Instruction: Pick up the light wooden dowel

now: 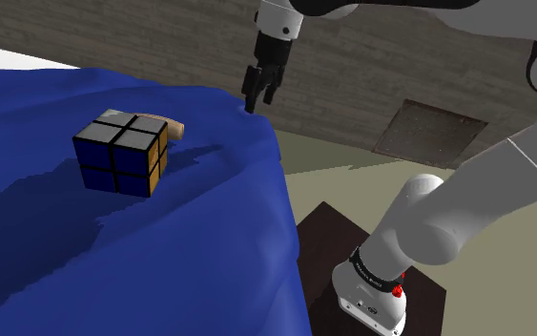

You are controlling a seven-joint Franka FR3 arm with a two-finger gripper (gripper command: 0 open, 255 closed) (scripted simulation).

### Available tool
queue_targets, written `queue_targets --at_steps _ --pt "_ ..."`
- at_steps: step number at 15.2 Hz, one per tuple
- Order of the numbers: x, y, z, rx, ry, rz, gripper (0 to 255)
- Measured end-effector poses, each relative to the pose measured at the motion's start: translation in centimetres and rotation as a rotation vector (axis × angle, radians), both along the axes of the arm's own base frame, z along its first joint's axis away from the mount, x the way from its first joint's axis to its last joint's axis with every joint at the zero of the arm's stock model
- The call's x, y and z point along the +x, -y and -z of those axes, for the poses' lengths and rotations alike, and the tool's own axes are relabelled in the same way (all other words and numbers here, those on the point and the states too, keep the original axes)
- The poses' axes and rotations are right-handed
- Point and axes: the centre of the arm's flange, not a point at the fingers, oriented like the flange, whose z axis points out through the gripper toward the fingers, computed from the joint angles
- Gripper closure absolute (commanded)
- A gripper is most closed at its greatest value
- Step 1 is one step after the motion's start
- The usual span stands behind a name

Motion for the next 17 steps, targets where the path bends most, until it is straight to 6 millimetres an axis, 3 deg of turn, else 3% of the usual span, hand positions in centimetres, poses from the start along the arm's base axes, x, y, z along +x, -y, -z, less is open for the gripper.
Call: queue_targets --at_steps 8,17 --pt "6.1 -8.1 1.5 0.039 -0.010 -0.175 0" --pt "11.0 -17.6 3.2 0.082 -0.021 -0.367 0"
